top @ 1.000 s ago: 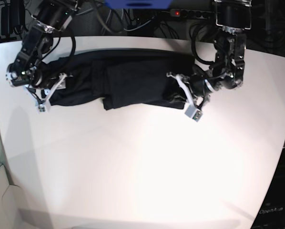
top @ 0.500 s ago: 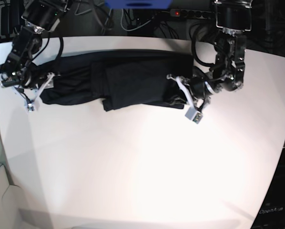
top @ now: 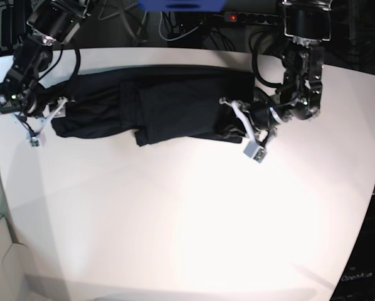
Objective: Fold the T-shirt properly
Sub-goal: 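Regrasp the band end with the right gripper while the left gripper holds, then fold the band end with the right gripper over onto the left-folded section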
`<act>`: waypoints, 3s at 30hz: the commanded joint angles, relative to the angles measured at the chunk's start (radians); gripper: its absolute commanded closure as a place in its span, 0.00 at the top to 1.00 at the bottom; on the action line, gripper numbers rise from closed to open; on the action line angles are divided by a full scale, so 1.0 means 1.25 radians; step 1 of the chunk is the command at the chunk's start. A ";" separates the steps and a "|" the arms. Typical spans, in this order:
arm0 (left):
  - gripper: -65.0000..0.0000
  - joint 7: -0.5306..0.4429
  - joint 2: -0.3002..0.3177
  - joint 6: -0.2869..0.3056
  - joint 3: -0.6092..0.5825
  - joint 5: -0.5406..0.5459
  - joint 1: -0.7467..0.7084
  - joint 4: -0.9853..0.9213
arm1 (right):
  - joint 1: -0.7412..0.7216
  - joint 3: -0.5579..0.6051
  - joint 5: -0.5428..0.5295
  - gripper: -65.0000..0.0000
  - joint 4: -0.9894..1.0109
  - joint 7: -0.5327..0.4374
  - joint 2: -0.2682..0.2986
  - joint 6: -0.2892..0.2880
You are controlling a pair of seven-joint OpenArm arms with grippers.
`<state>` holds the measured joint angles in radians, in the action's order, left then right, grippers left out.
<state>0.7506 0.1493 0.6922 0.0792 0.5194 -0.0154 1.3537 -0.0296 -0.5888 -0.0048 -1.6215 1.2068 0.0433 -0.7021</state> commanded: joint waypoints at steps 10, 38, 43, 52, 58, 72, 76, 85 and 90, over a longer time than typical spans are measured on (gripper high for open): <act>0.00 -0.017 0.003 0.005 0.004 0.011 0.023 0.013 | -0.013 -0.001 -0.002 0.62 0.095 -0.009 0.006 0.003; 0.00 0.043 0.059 0.005 0.213 0.204 0.026 0.006 | 0.006 0.005 -0.002 0.00 -0.081 0.028 -0.054 0.003; 0.00 0.058 0.098 0.005 0.280 0.203 -0.028 0.006 | 0.003 0.040 -0.002 0.00 -0.162 0.069 -0.075 0.003; 0.00 0.058 0.128 0.005 0.361 0.203 -0.100 0.006 | 0.003 0.121 -0.002 0.00 -0.246 0.150 -0.159 0.003; 0.00 0.059 0.160 0.005 0.403 0.203 -0.126 0.006 | -0.009 0.166 -0.002 0.00 -0.244 0.152 -0.160 0.003; 0.00 0.059 0.176 0.005 0.360 0.201 -0.133 0.013 | 0.001 0.242 -0.390 0.00 -0.244 0.145 -0.160 0.003; 0.00 0.057 0.176 0.005 0.342 0.201 -0.133 0.008 | 0.035 0.327 -0.422 0.00 -0.246 0.092 -0.160 0.003; 0.00 0.059 0.177 0.005 0.345 0.201 -0.134 0.008 | 0.099 0.545 -0.457 0.00 -0.244 -0.052 -0.160 0.003; 0.00 0.059 0.177 0.005 0.346 0.201 -0.138 0.008 | 0.104 0.641 -0.456 0.00 -0.243 -0.087 -0.160 0.003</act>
<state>0.8413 0.3519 0.6884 0.5034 0.7525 -0.1917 1.3491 0.1112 0.2089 -0.5484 -1.9110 1.1263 -0.1493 -0.7017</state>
